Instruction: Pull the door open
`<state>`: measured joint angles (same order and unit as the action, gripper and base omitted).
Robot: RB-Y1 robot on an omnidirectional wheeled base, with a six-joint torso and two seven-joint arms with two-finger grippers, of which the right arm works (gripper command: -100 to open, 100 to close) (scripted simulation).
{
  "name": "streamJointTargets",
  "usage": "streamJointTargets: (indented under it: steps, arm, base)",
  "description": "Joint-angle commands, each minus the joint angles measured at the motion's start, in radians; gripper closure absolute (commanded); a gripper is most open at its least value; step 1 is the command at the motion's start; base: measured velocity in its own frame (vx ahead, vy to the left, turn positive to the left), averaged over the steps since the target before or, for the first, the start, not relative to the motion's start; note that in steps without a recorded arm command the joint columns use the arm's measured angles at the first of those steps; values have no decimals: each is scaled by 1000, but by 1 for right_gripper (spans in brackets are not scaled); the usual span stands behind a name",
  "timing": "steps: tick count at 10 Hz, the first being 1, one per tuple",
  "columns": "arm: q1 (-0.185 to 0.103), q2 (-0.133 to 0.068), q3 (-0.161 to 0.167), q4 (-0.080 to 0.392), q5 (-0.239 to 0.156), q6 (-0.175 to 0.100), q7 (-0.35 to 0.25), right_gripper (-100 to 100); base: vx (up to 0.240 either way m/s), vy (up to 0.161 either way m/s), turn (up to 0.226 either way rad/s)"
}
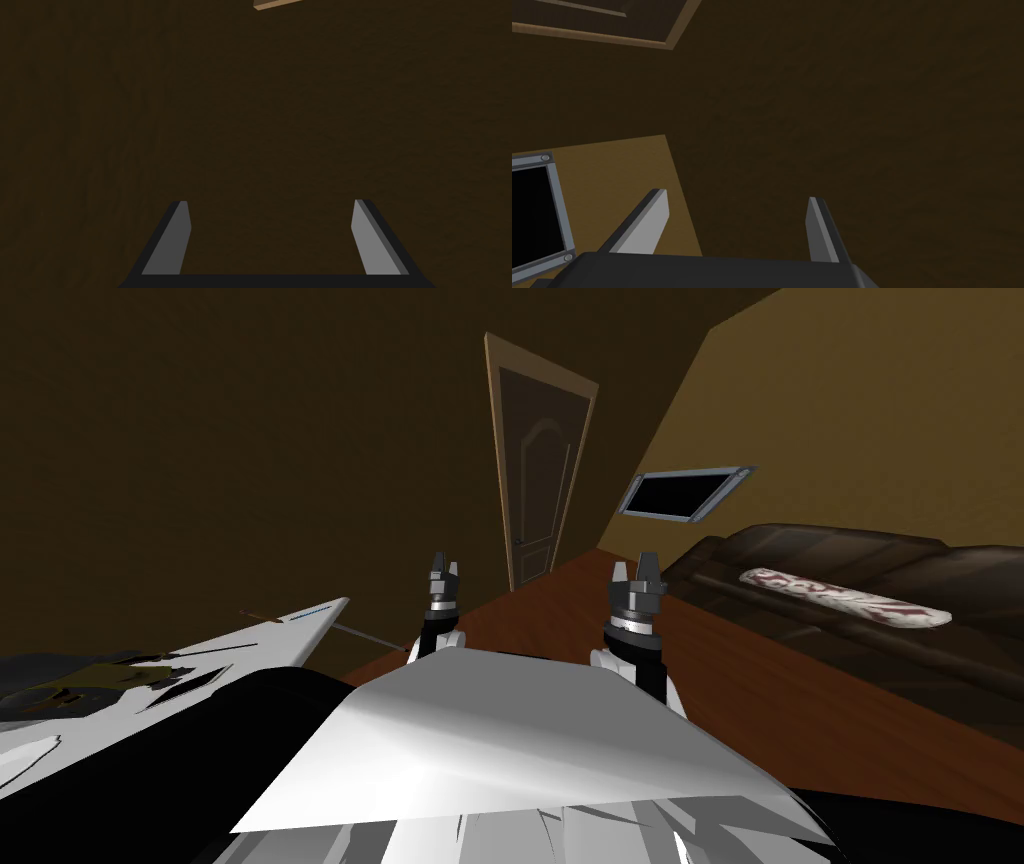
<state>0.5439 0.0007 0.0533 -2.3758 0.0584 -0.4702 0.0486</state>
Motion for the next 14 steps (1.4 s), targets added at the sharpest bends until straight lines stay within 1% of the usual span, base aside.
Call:
streamJointTargets:
  steps: [1,2,3,5,10,14]
  arm:
    - [-14,-7,-4,30,-2,-4,-1,-100]
    - [-19,-10,-6,41,-3,-6,-1,-100]
    - [-32,-16,-10,70,-5,-10,-2,-100]
    - [-46,-22,-14,99,-7,-14,-3,-100]
    - [-93,-42,-29,201,-15,-28,-6,-100]
    - [-141,-59,-44,305,-22,-42,-9,-100]
  base:
    - [154,-3,80]
    - [45,-23,109]
    - [37,-27,129]
    - [46,-25,69]
    - [63,-23,95]
    - [82,-40,118]
